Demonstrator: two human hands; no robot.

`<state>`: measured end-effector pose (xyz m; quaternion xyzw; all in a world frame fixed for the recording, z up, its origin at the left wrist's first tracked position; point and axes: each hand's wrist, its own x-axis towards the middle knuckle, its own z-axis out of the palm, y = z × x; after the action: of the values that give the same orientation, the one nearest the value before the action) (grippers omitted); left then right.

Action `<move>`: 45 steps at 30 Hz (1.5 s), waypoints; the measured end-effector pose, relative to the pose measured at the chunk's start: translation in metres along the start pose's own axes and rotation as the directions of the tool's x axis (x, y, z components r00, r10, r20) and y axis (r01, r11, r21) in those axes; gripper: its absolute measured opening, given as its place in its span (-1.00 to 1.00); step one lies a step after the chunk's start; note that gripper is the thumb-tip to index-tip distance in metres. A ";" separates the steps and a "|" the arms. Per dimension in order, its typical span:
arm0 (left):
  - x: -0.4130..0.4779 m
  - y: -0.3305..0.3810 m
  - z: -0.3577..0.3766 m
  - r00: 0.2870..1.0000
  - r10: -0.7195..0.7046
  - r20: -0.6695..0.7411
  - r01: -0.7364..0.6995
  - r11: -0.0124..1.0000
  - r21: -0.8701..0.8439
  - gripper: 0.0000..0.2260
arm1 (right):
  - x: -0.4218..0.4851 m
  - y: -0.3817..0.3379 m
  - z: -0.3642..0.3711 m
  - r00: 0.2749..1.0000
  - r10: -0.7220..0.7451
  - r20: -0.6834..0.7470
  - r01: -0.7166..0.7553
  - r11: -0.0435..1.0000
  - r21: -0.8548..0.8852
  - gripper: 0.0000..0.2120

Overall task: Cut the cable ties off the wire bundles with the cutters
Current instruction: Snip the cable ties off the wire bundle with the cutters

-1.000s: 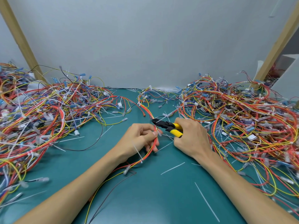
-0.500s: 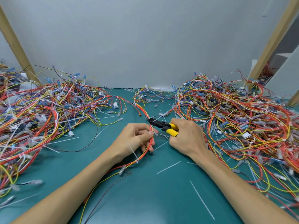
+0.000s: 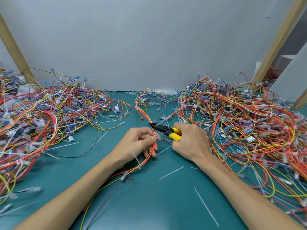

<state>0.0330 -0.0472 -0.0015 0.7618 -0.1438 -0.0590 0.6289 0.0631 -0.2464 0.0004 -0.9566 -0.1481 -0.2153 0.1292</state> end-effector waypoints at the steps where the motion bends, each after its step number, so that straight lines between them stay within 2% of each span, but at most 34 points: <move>1: 0.000 0.000 0.000 1.000 0.000 0.001 0.000 1.000 0.000 -0.87 | 0.000 0.000 0.000 1.000 0.001 0.001 -0.001 1.000 -0.001 -0.83; 45: -0.001 0.001 0.001 1.000 -0.003 0.006 0.003 1.000 0.009 -0.87 | 0.002 0.003 0.002 0.998 0.063 0.010 -0.063 0.998 0.025 -0.83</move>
<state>0.0320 -0.0479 -0.0011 0.7645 -0.1448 -0.0614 0.6251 0.0661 -0.2479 -0.0006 -0.9600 -0.1211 -0.2050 0.1473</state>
